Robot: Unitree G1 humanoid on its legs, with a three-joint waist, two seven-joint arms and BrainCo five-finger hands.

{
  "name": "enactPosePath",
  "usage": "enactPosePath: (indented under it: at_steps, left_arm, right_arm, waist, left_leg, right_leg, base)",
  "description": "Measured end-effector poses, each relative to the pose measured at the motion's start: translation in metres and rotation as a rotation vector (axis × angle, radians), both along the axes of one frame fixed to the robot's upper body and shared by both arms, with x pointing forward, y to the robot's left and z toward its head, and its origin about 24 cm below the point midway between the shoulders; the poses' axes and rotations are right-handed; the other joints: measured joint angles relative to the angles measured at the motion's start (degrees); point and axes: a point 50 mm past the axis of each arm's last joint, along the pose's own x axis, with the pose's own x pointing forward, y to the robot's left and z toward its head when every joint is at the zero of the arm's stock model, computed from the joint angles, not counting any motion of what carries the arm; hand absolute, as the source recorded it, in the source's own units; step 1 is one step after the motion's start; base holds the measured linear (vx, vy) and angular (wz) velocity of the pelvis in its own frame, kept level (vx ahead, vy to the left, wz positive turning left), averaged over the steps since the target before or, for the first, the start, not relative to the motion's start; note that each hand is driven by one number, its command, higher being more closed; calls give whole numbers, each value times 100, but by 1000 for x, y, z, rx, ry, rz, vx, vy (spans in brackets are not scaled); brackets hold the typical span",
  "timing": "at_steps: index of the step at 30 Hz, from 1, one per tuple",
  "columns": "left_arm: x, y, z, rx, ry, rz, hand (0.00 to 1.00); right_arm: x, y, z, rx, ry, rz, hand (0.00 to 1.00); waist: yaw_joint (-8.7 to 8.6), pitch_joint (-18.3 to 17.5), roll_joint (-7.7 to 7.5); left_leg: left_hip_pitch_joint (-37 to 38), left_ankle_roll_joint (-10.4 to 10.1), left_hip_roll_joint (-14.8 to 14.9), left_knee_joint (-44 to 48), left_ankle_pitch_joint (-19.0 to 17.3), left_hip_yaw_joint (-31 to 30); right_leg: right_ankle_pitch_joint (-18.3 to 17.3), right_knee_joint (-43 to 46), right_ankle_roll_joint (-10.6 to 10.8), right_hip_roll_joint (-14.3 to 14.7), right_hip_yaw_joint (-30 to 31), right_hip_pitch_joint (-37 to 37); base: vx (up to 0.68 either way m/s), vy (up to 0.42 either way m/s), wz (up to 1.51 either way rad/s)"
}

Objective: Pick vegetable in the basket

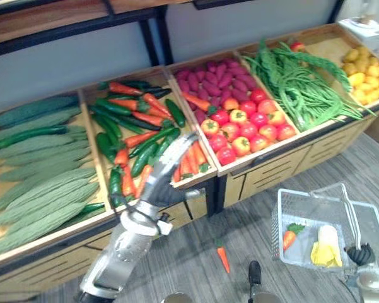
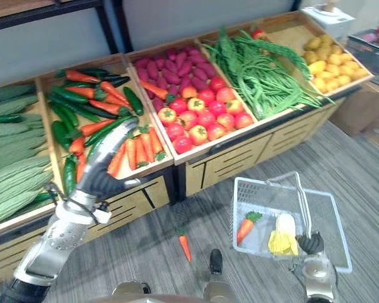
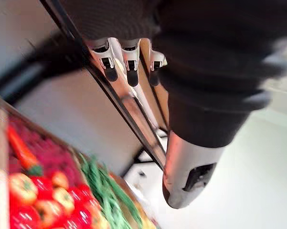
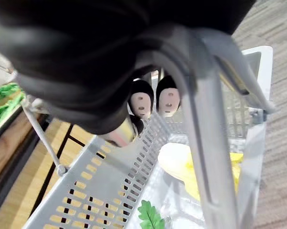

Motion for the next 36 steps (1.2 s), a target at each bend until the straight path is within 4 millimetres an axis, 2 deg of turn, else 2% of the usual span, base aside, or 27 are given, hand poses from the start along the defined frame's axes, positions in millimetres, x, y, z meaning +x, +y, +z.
enactPosePath:
  at_steps: [4,7,11,14,18,22,23,24,26,27,30,34,36]
  left_arm:
    - [-5,27,-3,-102,-13,194,0]
    - [-15,55,-6,-211,-47,399,0]
    - [-33,91,-19,-331,-49,657,0]
    - [-39,108,-36,-360,-11,787,0]
    - [-54,141,-96,-420,223,1044,0]
    - [-92,165,-153,-513,448,1293,0]
    - [-104,168,-167,-552,505,1357,0]
    - [-125,168,-190,-622,598,1455,0]
    - [-143,166,-207,-690,671,1524,0]
    - [-166,160,-228,-755,779,1603,0]
    - [-200,142,-258,-904,963,1698,0]
    - [-214,120,-277,-956,1151,1649,0]
    - [-212,112,-282,-939,1231,1580,0]
  right_arm:
    - [-24,3,-19,66,76,-86,100]
    - [-44,16,-36,131,140,-136,100]
    - [-56,37,-52,189,182,-157,100]
    - [-61,49,-59,220,196,-163,100]
    - [-71,58,-64,227,218,-168,100]
    - [-73,67,-65,227,215,-145,100]
    - [-74,69,-66,230,214,-146,100]
    - [-73,73,-67,231,209,-150,100]
    - [-74,77,-68,237,210,-154,100]
    - [-75,80,-70,245,216,-150,100]
    - [-77,85,-73,264,240,-152,100]
    - [-77,89,-77,281,261,-148,100]
    - [-76,90,-77,286,265,-142,100]
  waist:
    - [41,-10,-43]
    - [85,-32,-129]
    - [105,-96,-204]
    - [141,-154,-267]
    - [86,-335,-291]
    - [76,-486,-365]
    - [73,-518,-368]
    - [70,-575,-365]
    - [48,-581,-366]
    - [10,-599,-366]
    - [-56,-597,-382]
    - [-61,-592,-374]
    - [-68,-589,-369]
  left_leg:
    - [-10,53,-208,-328,232,-371]
    - [-76,85,-343,-571,429,-698]
    - [-54,72,-374,-764,581,-933]
    - [-27,63,-385,-886,665,-1004]
    - [131,56,-390,-1067,737,-1126]
    - [195,42,-404,-1271,802,-1144]
    - [231,43,-406,-1324,818,-1140]
    - [269,35,-411,-1389,833,-1141]
    - [328,32,-416,-1437,836,-1139]
    - [340,33,-425,-1485,846,-1163]
    - [431,-2,-426,-1511,858,-1217]
    - [489,30,-431,-1577,900,-1203]
    - [528,21,-430,-1588,890,-1145]
  right_leg:
    - [-59,-1,24,-162,-347,126]
    - [-140,0,66,-263,-644,184]
    - [-203,8,71,-273,-855,279]
    - [-226,16,63,-273,-916,301]
    - [-319,6,-38,-272,-1077,468]
    - [-377,-1,-30,-279,-1152,467]
    - [-387,-2,-29,-277,-1152,475]
    - [-405,-5,-15,-276,-1154,477]
    - [-431,-6,14,-276,-1152,495]
    - [-451,-7,34,-278,-1160,512]
    - [-471,-10,39,-272,-1180,574]
    - [-446,-9,79,-264,-1168,582]
    - [-446,-9,79,-259,-1123,583]
  base:
    - [0,-2,59]
    - [-1,-15,54]
    - [14,-25,33]
    - [6,-16,16]
    - [3,-13,18]
    - [3,-11,4]
    - [0,0,0]
    - [37,-8,-2]
    - [40,0,0]
    - [31,2,3]
    - [67,4,8]
    - [64,1,-2]
    - [26,5,-14]
